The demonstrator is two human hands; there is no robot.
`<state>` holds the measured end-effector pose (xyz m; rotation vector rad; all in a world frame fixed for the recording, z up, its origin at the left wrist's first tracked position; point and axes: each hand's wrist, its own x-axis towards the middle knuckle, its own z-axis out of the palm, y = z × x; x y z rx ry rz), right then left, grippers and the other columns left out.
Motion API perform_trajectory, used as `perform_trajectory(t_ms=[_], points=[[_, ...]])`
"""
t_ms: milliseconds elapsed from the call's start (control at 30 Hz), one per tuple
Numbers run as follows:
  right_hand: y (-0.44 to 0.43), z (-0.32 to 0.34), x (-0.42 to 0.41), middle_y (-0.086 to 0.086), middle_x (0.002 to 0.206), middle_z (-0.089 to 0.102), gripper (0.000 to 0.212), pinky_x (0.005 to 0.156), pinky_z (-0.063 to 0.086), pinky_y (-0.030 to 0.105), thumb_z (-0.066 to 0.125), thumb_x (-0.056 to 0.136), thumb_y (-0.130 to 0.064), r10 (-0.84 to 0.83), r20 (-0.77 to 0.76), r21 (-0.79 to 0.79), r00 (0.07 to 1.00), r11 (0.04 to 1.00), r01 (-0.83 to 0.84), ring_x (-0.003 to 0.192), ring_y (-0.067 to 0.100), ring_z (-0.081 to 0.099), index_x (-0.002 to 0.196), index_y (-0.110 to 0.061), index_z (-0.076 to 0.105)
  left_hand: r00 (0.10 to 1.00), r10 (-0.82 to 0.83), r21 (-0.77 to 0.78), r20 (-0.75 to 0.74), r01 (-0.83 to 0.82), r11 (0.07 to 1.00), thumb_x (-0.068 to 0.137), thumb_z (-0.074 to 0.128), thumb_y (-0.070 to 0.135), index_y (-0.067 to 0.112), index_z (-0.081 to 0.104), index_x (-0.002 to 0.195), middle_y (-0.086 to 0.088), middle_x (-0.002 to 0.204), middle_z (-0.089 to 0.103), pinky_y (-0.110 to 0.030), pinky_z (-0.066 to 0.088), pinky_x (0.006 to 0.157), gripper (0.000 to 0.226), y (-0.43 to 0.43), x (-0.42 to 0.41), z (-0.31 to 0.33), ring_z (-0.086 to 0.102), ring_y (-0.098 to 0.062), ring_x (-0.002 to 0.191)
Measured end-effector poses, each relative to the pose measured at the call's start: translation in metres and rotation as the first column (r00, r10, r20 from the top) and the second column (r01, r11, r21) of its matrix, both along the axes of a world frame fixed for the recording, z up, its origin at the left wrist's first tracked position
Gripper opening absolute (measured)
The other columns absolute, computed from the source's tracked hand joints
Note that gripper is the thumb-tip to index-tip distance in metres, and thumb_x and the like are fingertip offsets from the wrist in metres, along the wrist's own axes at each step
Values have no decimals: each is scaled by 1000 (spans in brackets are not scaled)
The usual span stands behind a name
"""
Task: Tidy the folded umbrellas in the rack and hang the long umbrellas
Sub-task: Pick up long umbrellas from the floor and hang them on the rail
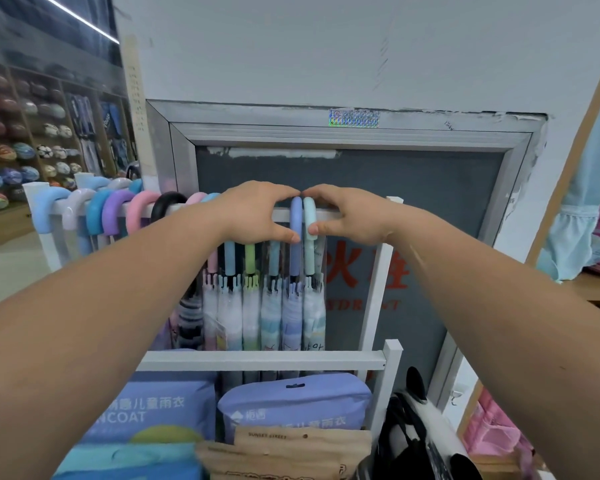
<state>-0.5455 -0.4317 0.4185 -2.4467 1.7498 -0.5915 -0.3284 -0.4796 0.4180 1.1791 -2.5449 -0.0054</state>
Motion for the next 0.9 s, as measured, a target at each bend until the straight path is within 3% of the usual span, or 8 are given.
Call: perform_trajectory(t_ms=[167,367,600,767,900], points=[[20,-9,-1,-4,162,29,79,117,29,48,58,93,-54,-104,-103,-123,989,988,91,148,19,29,157,-31,20,1000,-4,-70,-22,3,998,71,76,68,31,28,158,4,164,34,-49,31,120,106,2,5,-10,31,-20,150],[71,-17,-15,-6,164,23,74,120,14,53,52,93,-59,-341,-216,-309,915,913,267,153,21,12,156,-36,21,998,-27,-209,-55,15,978,72,77,67,34,25,158,1,167,26,-60,19,122,106,30,-5,-16,21,-25,154],[160,-39,-62,-8,164,20,73,120,15,53,53,91,-62,-451,-175,-256,875,879,402,153,19,11,154,-42,22,986,-160,-264,-44,142,954,74,74,66,34,32,155,0,162,34,-57,25,120,97,95,-59,-20,27,-27,150],[255,-66,-123,-8,164,20,71,117,17,52,53,91,-63,-550,-153,-201,821,831,519,151,22,16,153,-43,25,967,-256,-231,13,252,940,66,64,75,31,42,150,0,153,47,-47,33,117,97,169,-125,-36,40,-29,142],[353,-100,-192,-7,164,18,73,114,21,54,52,90,-66,-611,-167,-116,774,792,600,149,25,19,153,-42,26,944,-328,-182,42,330,926,78,73,63,30,41,151,0,155,44,-46,34,116,87,249,-194,-73,37,-30,143]])
